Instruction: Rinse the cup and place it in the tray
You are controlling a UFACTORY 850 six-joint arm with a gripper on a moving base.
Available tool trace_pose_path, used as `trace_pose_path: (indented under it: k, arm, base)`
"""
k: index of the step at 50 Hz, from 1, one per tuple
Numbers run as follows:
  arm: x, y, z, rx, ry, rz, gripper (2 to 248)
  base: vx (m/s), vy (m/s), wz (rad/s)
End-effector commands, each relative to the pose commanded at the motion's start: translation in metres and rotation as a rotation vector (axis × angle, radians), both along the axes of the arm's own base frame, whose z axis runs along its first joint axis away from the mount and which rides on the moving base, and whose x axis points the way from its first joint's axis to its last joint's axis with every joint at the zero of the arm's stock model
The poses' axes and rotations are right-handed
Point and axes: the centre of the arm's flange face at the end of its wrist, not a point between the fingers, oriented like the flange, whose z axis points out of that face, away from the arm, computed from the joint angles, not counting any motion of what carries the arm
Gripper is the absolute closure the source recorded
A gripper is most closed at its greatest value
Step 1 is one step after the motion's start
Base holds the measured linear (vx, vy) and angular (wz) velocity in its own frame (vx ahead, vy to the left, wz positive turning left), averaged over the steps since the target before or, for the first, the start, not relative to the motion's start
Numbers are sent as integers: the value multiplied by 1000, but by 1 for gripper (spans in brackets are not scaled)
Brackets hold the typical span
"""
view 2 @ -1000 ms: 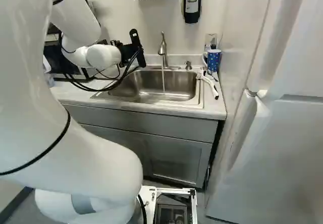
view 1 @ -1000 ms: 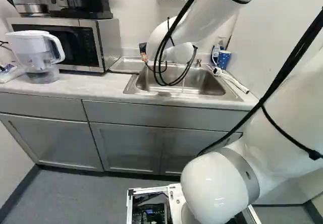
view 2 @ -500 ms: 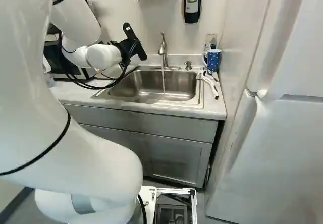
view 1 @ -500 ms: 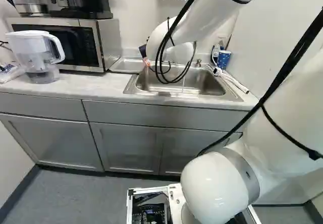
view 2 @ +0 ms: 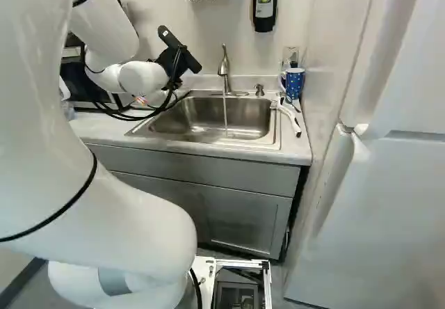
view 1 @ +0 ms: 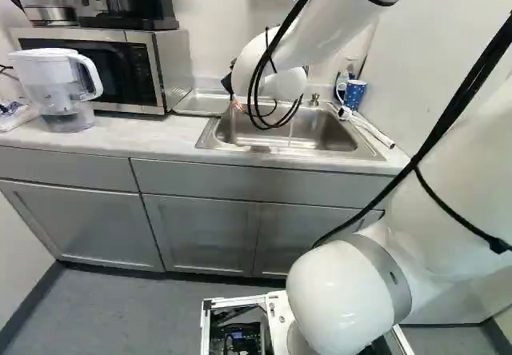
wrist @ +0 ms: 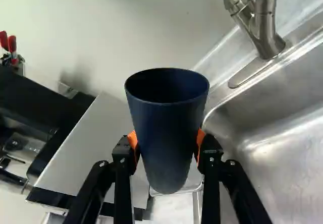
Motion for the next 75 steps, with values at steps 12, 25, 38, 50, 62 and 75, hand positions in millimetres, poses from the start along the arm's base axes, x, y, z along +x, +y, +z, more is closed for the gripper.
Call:
trace_pose_path:
  k: [12,25,38,50,62,75]
  arm:
    - [0,0,0,-121,-27,23,126]
    - [0,0,0,-253,-55,48,126]
    - [0,0,0,-384,-84,72,126]
    - [0,0,0,-507,-111,95,126]
    - [0,0,0,-626,-137,118,126]
    - [0,0,0,-757,-166,142,126]
  base:
    - [0,0,0]
    - [0,0,0]
    - [0,0,0]
    - [0,0,0]
    - [0,0,0]
    - [0,0,0]
